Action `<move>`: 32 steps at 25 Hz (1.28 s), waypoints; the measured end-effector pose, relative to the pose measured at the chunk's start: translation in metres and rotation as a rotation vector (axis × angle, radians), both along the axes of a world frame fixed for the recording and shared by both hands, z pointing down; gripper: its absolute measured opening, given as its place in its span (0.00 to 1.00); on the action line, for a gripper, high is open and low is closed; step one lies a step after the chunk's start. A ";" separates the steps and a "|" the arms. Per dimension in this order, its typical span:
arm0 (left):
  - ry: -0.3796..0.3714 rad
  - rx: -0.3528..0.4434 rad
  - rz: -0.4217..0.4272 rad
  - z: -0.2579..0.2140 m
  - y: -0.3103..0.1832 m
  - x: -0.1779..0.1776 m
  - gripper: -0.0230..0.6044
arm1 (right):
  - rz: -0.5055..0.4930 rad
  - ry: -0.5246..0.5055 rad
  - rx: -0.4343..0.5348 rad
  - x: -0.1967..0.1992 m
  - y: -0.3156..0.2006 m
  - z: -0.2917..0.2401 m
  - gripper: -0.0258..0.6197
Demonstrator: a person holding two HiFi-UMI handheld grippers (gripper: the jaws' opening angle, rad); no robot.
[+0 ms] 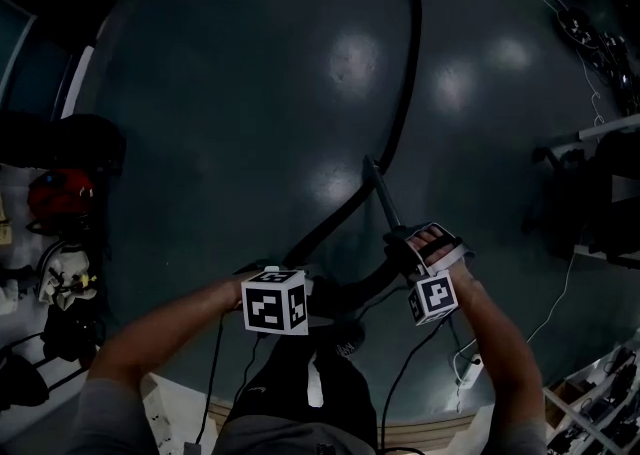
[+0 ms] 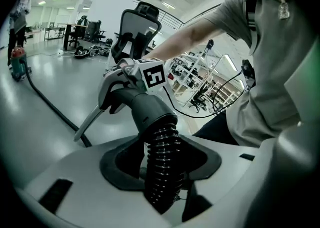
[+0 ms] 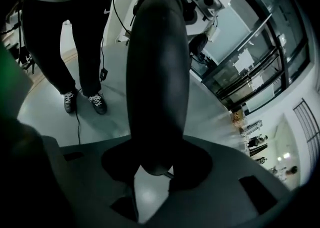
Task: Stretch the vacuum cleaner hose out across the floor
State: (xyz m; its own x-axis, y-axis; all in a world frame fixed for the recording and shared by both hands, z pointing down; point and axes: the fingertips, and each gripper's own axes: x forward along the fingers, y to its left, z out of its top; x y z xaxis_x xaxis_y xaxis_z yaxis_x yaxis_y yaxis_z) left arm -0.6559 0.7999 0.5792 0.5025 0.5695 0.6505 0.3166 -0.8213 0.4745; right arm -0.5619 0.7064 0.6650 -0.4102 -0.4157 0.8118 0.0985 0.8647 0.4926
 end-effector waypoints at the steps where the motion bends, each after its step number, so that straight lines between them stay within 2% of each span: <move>1: 0.013 0.010 0.011 -0.003 0.000 0.004 0.37 | 0.019 0.015 0.016 0.007 0.001 -0.005 0.25; 5: 0.058 0.050 0.064 -0.010 0.009 0.023 0.37 | 0.125 0.073 0.077 0.037 0.010 -0.025 0.25; 9: 0.049 0.119 0.143 0.008 0.022 0.033 0.37 | 0.204 0.108 0.074 0.063 0.042 -0.025 0.25; 14: 0.020 0.143 0.204 0.049 0.042 0.042 0.36 | 0.321 0.133 0.071 0.080 0.074 0.014 0.25; 18: 0.004 0.145 0.215 0.084 0.068 0.047 0.37 | 0.393 0.142 0.057 0.085 0.099 0.051 0.25; 20: -0.011 0.176 0.219 0.103 0.080 0.044 0.37 | 0.403 0.144 0.058 0.083 0.112 0.068 0.25; 23: -0.038 0.263 0.234 0.134 0.100 0.038 0.36 | 0.415 0.149 0.062 0.080 0.140 0.090 0.25; 25: -0.060 0.314 0.198 0.154 0.113 0.030 0.36 | 0.434 0.149 0.061 0.075 0.161 0.104 0.25; 28: -0.105 0.358 0.045 0.177 0.130 0.018 0.37 | 0.458 0.142 0.060 0.066 0.193 0.126 0.25; 32: -0.185 0.421 -0.135 0.208 0.156 -0.015 0.39 | 0.407 0.160 0.014 0.040 0.235 0.158 0.25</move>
State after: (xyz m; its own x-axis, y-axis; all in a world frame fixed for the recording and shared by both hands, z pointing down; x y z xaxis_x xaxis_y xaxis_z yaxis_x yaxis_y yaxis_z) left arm -0.6707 0.9561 0.7875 0.4079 0.1749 0.8961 0.1358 -0.9822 0.1298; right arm -0.5217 0.9415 0.8227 -0.0799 -0.5287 0.8451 -0.1729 0.8423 0.5106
